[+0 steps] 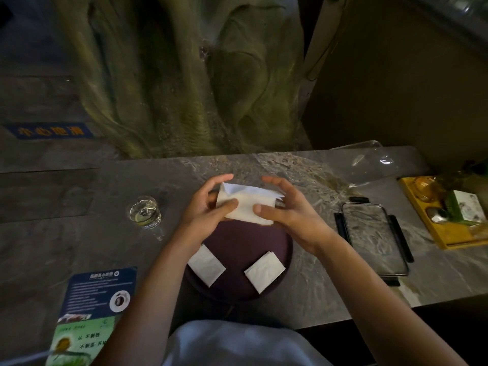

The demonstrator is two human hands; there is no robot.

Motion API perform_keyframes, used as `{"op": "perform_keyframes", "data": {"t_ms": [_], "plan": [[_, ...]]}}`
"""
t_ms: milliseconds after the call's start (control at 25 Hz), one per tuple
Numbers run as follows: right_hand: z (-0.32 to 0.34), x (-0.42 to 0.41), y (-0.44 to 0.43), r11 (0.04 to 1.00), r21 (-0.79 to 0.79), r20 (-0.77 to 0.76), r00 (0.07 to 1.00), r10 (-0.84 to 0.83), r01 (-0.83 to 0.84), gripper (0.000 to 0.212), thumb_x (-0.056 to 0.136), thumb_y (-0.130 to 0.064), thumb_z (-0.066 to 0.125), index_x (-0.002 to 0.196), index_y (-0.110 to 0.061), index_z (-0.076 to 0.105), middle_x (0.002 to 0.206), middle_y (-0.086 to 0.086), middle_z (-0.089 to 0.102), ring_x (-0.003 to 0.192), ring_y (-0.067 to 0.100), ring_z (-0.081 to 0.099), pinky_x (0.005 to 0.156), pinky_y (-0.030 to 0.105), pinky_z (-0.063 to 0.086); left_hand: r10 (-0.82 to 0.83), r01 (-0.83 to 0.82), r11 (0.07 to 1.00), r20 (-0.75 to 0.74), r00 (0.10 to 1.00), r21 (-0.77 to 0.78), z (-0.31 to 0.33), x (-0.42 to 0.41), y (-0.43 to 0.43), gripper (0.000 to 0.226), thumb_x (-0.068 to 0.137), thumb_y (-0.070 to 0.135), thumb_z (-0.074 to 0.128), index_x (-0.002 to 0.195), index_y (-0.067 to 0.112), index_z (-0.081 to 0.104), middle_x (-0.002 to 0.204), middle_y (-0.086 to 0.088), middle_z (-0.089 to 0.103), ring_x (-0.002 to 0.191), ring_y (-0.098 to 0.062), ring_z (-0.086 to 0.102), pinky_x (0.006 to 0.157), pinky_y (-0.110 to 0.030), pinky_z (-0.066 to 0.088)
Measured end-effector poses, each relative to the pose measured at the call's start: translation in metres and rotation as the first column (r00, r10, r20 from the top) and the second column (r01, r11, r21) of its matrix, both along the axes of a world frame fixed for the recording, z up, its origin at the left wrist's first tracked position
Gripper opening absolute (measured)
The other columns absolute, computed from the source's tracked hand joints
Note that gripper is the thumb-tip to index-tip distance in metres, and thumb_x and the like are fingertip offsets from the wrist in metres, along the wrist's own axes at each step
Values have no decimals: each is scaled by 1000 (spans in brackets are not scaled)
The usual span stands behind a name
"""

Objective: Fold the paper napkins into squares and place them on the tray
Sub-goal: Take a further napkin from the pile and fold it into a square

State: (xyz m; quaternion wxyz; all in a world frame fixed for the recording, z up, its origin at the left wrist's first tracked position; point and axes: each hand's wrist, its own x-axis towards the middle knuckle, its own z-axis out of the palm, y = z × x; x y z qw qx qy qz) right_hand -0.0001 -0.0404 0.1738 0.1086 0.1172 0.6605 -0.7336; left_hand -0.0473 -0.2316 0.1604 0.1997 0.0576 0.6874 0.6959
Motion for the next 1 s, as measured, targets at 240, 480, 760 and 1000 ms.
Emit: {"op": "perform_keyframes", "data": {"t_ms": [240,480,760,1000], "plan": [[-7,-5,-6,955,241,-102,983,-154,175,36,86,3,66,117,-12,58,92,12,69,74,23,64,65,39,53,29,-30,999,-38,999,-26,-3,0,1,40,85,-3,64,115,22,62,99,-2,72,87,-12,66,70,-28,54],[-12,-6,-1,979,-12,-80,976,-204,204,38,89,17,45,91,-14,68,82,19,64,68,30,56,58,32,43,66,-66,998,-10,998,12,-6,-1,-1,25,86,-7,59,93,16,66,88,-4,72,76,-15,63,67,-31,49],[-9,-8,7,985,-45,-70,983,-170,167,38,95,9,42,75,-9,69,78,11,67,61,18,58,52,25,46,29,-30,998,20,999,51,-5,-4,-6,29,95,-4,47,83,10,68,80,1,73,79,-12,71,67,-23,57],[-8,-10,7,986,-43,-21,987,-160,159,20,94,-3,51,91,-4,71,71,-2,67,63,8,61,57,23,46,88,-87,996,15,996,-28,-13,-7,-5,16,89,8,59,79,13,71,74,8,71,74,-8,66,65,-22,52]]}}
